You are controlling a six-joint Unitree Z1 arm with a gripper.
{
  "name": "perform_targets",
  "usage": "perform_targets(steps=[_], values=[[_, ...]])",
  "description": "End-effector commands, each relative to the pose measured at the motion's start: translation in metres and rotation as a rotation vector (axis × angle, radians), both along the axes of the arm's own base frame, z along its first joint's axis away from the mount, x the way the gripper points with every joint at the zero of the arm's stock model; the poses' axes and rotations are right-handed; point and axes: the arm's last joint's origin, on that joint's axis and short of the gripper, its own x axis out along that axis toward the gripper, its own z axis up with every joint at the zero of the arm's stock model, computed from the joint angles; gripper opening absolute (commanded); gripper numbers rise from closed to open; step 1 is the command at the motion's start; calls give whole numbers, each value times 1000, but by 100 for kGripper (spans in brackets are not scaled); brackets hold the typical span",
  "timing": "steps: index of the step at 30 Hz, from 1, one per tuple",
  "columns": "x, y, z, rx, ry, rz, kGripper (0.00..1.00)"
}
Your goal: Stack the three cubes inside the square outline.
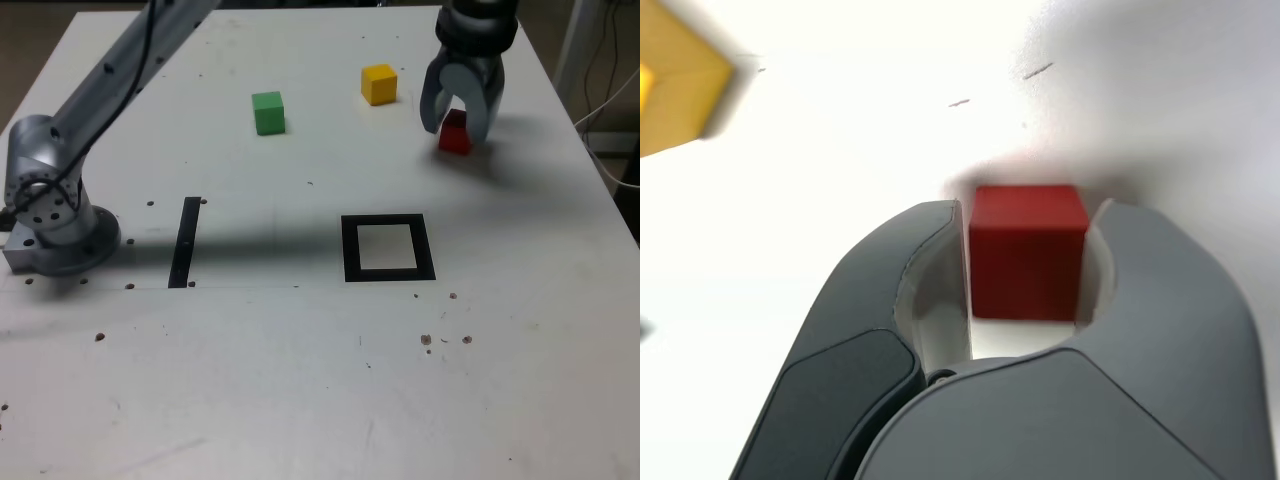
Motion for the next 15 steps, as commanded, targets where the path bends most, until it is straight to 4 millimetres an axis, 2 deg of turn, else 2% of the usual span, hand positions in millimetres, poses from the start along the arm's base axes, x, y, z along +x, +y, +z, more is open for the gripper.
perform_targets(steps=[1, 8, 11, 13, 15], values=[[-4, -2, 8, 8, -10, 5, 32], [-23, -12, 23, -2, -7, 13, 29], [-30, -20, 34, 4, -41, 5, 30], [-32, -23, 40, 14, -82, -3, 42], [-35, -27, 48, 28, -130, -17, 61]])
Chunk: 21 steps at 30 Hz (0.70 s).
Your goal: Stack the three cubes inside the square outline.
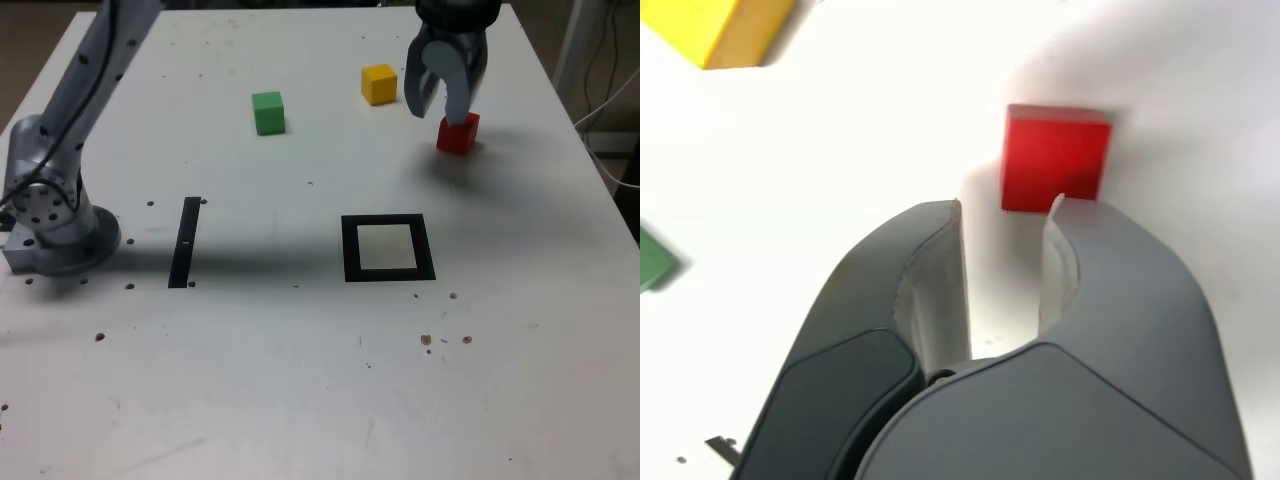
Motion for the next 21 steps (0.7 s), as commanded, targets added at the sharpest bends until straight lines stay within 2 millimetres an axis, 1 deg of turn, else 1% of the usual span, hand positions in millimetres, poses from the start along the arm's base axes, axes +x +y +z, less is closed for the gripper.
perform_targets(steps=[1, 3, 4, 5, 7, 14, 21], values=[[-5, -6, 17, 24, -80, -19, 72], [-8, -9, 21, 37, -107, -32, 90], [-8, -11, 22, 41, -113, -37, 95], [-9, -11, 22, 44, -114, -40, 98], [-9, -12, 19, 45, -110, -41, 99], [-6, -9, 8, 38, -75, -45, 99], [0, 3, -10, 4, 8, -75, 99]])
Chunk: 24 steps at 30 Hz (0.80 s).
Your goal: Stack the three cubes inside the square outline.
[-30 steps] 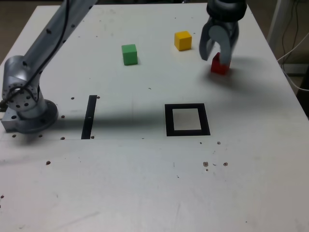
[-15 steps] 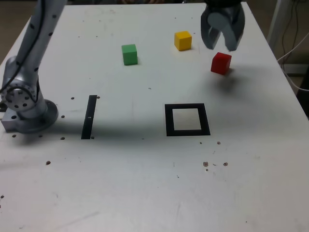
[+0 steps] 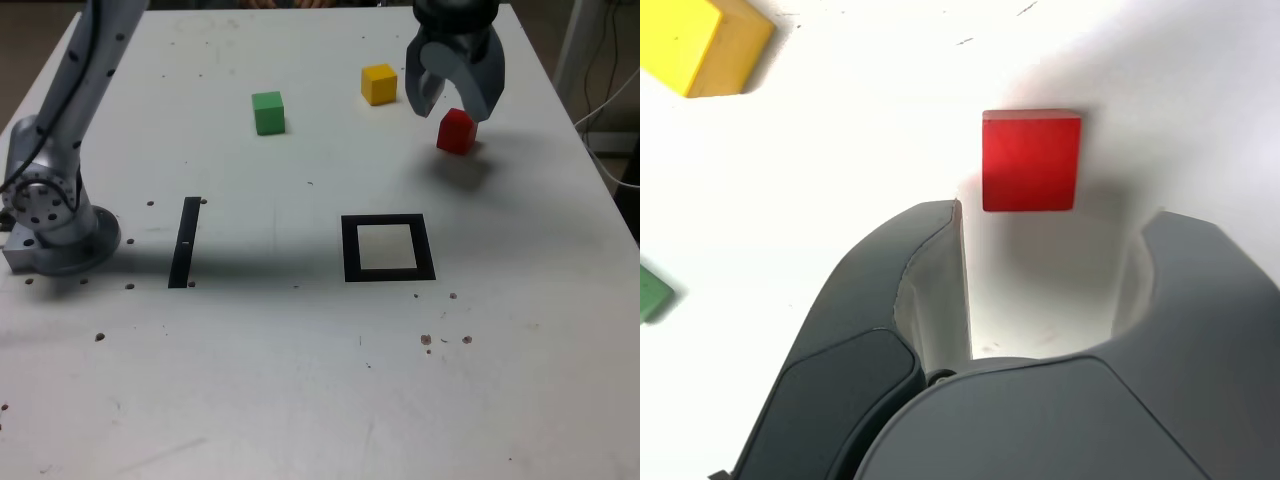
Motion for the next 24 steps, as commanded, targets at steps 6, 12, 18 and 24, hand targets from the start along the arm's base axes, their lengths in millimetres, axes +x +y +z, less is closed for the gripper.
perform_targets(steps=[6, 12, 18, 24], values=[[12, 11, -16, -19, 47, -25, 99], [22, 20, -29, -20, 67, -21, 98], [27, 28, -45, -22, 89, -6, 94], [28, 31, -45, -12, 88, -3, 91]])
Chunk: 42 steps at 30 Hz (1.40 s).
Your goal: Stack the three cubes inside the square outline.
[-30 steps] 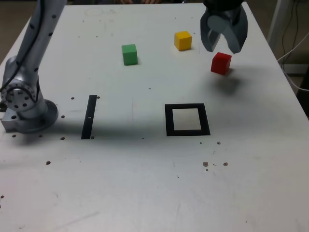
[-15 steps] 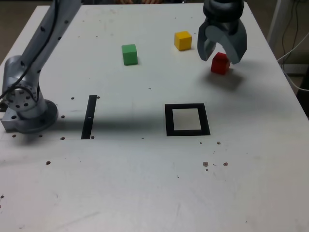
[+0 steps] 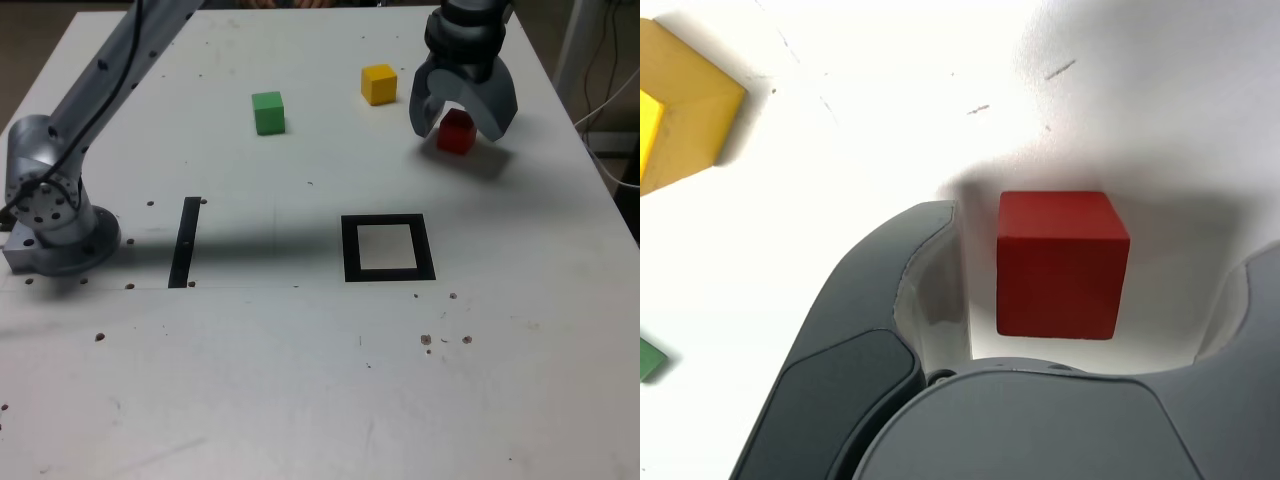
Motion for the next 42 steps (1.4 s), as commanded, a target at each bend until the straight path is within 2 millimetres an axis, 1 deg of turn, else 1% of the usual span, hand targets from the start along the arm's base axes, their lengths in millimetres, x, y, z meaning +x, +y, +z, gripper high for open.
perform_targets(steps=[1, 7, 16, 18, 23, 24, 26, 32, 36, 42], values=[[1, 1, 0, 3, -4, 1, 90], [4, 1, -1, 2, -9, 7, 86], [5, 2, -3, 7, 3, 33, 76], [5, 2, -3, 9, 6, 41, 71], [6, 0, 0, 9, -10, 63, 54], [6, 0, 0, 5, -14, 65, 52], [8, -1, -2, -6, -19, 66, 50], [10, -3, -10, -38, -6, 65, 49], [12, -5, -10, -57, -2, 62, 41], [10, -5, -4, -63, -9, 66, 31]])
